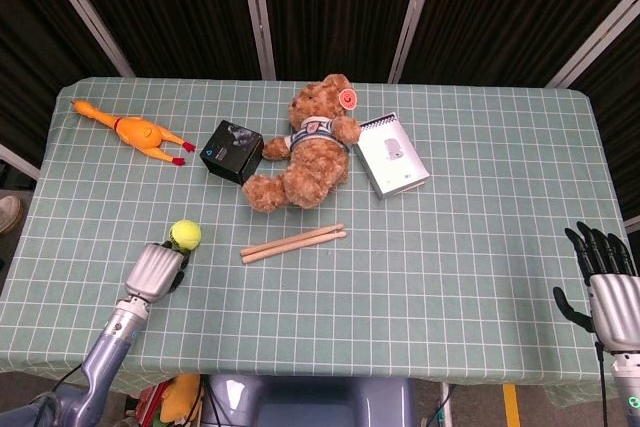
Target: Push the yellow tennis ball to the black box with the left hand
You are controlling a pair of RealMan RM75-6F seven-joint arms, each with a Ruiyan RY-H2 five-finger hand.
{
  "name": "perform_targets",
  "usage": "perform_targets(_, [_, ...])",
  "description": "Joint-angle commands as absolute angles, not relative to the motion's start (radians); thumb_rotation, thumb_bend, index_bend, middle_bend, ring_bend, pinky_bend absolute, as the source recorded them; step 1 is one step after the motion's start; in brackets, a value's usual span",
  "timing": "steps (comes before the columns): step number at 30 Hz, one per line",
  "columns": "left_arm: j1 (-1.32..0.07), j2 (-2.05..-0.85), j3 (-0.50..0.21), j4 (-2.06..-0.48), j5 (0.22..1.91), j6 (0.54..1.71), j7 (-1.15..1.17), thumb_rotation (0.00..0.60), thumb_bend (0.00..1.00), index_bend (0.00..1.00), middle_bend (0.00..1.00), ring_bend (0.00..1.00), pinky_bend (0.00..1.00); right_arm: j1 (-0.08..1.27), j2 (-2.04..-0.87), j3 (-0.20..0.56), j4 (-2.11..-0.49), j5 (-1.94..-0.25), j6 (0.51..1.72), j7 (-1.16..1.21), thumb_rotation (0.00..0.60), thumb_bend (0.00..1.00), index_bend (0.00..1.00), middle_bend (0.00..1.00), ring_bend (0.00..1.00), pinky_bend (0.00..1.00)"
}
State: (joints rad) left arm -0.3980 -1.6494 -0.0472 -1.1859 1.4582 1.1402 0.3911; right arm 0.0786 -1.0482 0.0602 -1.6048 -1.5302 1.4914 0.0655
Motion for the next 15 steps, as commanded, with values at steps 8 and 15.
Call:
perform_targets(8, [-0.440,-1.651,-0.078,-1.149,1.430,1.098,0.377,0.600,0.29,0.52,0.64,0.48,0.49,0.076,-1.044,0.063,-1.603,-1.529,1.496,0.077,0.600,0.40,0.00,0.00,0.00,0.00])
perform_targets(15, [-0.476,-1.653,-0.096,-1.115,1.410,1.058,0.360,0.600,0.29,0.52,0.62,0.48,0.48,0.073,-1.041,0.062,-1.603,-1.532,1.503,0.085,0.600,0.40,0.00,0.00,0.00,0.00])
